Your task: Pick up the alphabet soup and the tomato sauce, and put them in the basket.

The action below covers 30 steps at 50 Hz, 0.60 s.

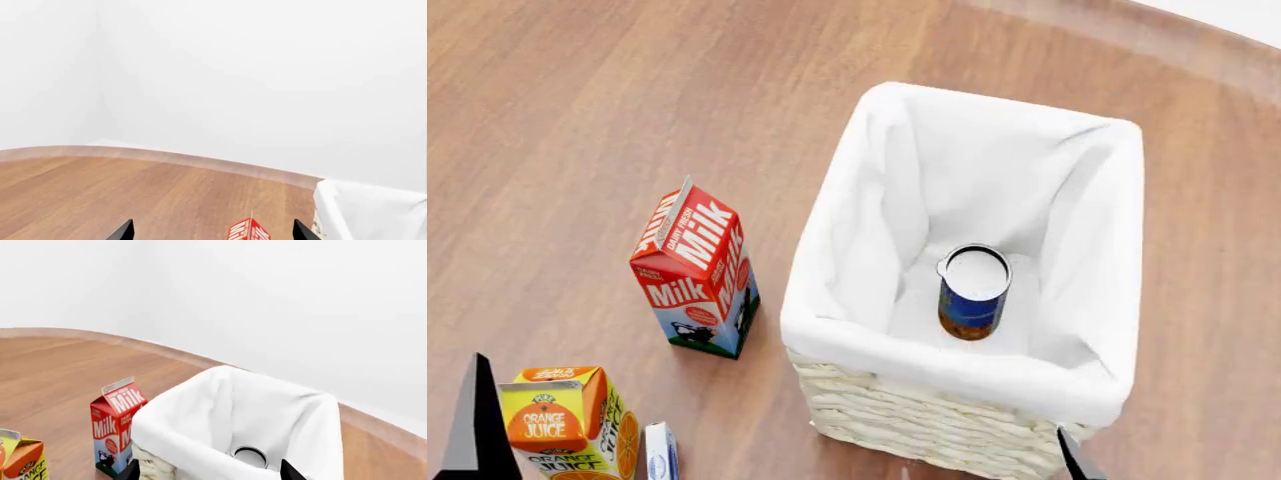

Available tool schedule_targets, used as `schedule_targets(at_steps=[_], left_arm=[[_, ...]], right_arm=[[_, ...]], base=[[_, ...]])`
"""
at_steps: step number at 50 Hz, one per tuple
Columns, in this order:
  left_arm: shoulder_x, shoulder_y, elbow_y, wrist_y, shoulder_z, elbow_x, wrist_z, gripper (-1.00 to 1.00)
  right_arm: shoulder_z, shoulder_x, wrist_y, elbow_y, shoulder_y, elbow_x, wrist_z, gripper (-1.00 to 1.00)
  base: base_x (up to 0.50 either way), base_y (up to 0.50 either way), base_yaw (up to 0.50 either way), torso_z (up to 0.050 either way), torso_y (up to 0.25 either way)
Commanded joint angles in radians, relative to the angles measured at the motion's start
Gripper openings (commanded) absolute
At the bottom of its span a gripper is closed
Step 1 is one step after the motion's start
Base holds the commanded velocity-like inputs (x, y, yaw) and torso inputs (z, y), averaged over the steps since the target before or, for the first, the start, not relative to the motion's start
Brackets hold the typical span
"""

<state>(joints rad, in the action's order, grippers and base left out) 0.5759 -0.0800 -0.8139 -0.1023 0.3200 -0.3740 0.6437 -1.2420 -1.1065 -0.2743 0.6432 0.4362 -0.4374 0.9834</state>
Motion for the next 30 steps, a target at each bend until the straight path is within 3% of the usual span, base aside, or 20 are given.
schedule_targets(at_steps=[1,30], left_arm=[[-0.024,0.007,0.014,0.013,-0.014,0.005,-0.034,1.0],[-0.021,0.011,0.017,0.015,-0.008,0.0,-0.034,1.0]], right_arm=[[-0.035,0.045,-0.072,-0.068,-0.085,0.098,-0.052,1.0],[-0.137,0.252,-0.103,-0.241,-0.097,0.07,-0.256,1.0]], base=[[0.0,0.0,0.0,0.0,0.0],[0.0,0.0,0.0,0.0,0.0]])
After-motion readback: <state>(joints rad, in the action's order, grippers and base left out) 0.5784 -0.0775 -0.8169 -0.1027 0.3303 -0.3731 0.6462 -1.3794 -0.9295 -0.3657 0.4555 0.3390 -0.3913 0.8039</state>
